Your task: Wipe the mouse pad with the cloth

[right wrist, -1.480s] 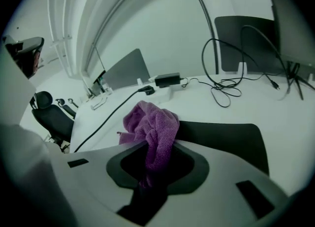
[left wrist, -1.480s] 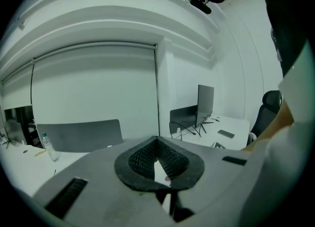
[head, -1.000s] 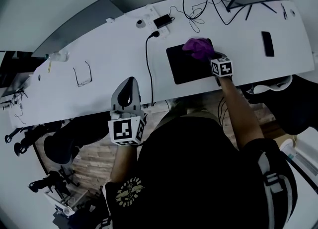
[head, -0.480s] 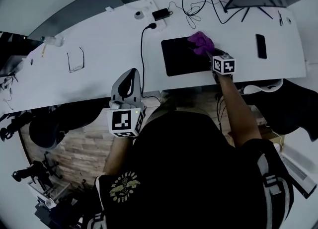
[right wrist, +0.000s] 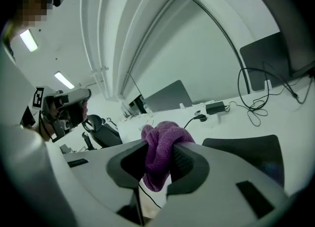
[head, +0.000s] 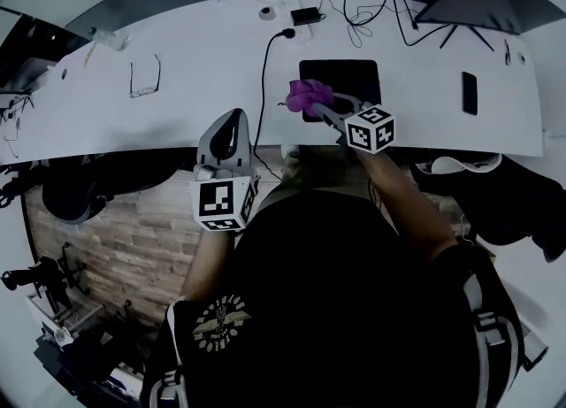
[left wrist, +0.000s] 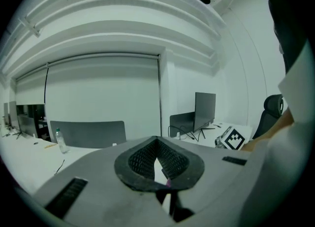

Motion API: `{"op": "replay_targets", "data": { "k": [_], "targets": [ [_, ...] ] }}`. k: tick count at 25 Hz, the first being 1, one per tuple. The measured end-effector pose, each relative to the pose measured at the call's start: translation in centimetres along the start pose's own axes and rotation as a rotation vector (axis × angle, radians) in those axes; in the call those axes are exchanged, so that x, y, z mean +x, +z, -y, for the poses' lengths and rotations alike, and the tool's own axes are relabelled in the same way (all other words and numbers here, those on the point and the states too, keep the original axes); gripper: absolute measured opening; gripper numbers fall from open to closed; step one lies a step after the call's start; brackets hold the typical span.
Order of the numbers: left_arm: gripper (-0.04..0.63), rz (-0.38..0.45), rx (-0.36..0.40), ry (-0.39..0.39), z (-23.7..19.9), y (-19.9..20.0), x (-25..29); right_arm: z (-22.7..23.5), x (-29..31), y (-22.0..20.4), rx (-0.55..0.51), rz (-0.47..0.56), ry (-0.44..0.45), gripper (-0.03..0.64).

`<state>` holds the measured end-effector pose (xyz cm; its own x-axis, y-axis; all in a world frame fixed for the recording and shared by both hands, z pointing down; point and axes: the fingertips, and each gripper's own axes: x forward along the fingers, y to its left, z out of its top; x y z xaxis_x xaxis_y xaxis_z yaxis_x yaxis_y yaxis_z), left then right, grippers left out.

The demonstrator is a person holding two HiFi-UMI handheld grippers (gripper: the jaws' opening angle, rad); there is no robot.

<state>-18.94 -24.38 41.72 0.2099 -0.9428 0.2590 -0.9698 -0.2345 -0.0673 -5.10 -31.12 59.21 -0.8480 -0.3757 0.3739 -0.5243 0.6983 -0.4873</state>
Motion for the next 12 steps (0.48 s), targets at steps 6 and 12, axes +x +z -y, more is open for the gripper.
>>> {"op": "replay_targets", "data": {
  "k": [6, 12],
  "targets": [
    [0.002, -0.022, -0.013, 0.045, -0.5, -1.6, -2.8, 3.0, 2.8, -6.0, 0.043, -0.143, -0.064, 0.083],
    [0.002, -0.036, -0.018, 0.099, -1.8, -2.6, -4.4, 8.1, 4.9, -11.6, 0.007, -0.286, -0.205, 0.083]
  ]
}}
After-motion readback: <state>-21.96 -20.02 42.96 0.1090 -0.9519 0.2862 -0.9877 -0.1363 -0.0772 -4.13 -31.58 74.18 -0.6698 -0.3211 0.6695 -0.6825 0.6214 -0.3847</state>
